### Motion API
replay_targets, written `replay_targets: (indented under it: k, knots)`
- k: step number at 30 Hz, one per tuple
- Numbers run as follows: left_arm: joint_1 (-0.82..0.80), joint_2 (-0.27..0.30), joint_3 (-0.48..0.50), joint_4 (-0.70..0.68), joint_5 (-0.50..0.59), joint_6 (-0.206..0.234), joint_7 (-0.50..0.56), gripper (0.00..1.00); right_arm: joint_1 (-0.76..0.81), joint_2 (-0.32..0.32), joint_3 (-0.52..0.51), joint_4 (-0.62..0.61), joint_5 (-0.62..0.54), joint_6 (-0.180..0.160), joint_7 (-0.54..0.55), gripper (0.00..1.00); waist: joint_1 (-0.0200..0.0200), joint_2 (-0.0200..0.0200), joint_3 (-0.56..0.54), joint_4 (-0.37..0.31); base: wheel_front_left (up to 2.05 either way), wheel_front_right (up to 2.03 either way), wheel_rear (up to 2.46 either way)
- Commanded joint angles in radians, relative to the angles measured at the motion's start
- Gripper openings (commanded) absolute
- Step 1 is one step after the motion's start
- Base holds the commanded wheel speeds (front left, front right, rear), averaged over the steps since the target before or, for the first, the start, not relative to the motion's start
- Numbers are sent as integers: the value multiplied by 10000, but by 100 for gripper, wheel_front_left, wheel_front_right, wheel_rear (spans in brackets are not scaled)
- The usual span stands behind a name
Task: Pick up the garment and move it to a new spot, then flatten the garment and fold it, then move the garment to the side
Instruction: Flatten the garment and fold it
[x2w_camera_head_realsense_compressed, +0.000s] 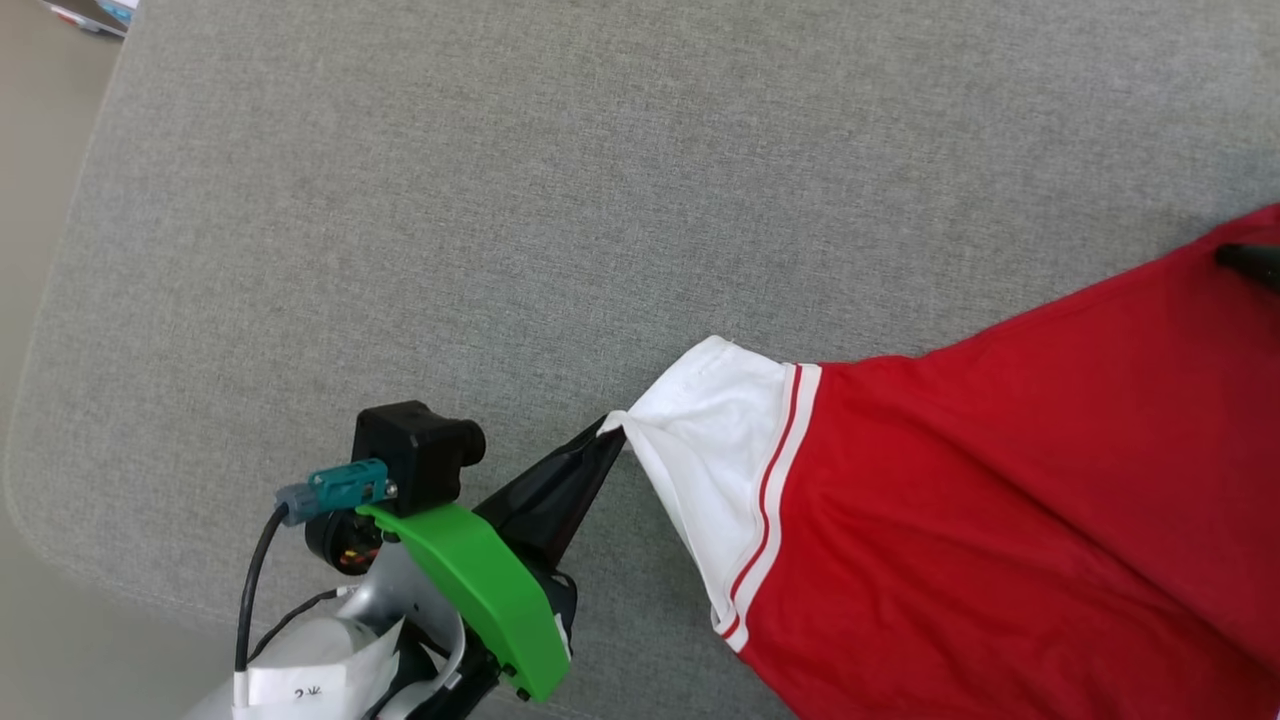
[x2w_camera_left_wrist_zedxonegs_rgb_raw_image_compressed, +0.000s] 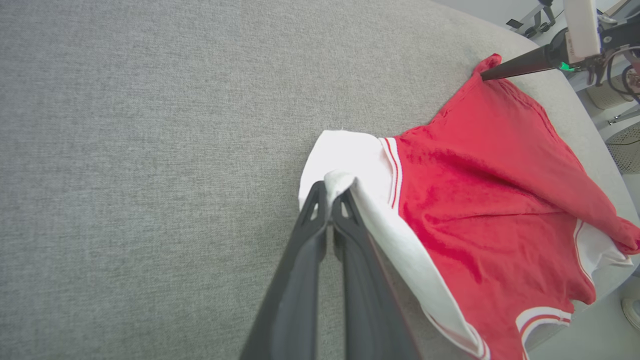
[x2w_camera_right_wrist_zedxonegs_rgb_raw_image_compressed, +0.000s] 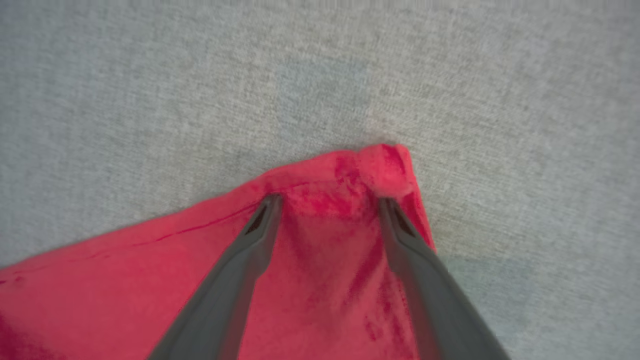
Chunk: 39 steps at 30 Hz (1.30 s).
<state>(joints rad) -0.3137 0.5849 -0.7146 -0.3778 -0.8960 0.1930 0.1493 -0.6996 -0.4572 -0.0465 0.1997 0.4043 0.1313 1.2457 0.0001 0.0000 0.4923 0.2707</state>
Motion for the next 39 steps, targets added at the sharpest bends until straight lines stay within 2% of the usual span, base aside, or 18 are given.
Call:
replay_targets:
  k: [1,4,5,6,17,28,35,39]
  knots:
    - [-188,-68,-5,37,154,-55,-67,0,190,63,181,354,-44,-6,-53,100,-1,0,27,24,0,0,0]
    - [-209,-78,-18,83,157,-69,-71,0,408,24,473,579,105,-6,39,100,-1,0,18,19,0,0,0]
    - [-215,-85,-23,92,154,-73,-71,0,452,3,528,618,151,-6,35,41,-1,0,12,17,0,0,0]
    - [-225,-95,-30,105,150,-80,-71,0,484,-23,577,651,202,-6,-16,0,-1,0,2,17,0,0,0]
    - [-183,-93,-4,324,86,-91,-151,0,308,-46,532,968,741,-6,-1805,0,-1,0,-552,-106,0,0,0]
    - [-165,97,354,380,-87,20,-272,0,325,-124,290,1025,1574,-6,-3789,0,-1,0,-2008,-814,0,0,0]
    - [-344,452,858,125,-81,225,-340,0,558,-226,61,421,1971,-6,-4247,0,-1,0,-2831,-1314,0,0,0]
    - [-735,592,1313,-385,-204,309,-317,0,669,-393,-63,-469,2249,-6,-4198,0,-1,0,-3204,-1671,0,0,0]
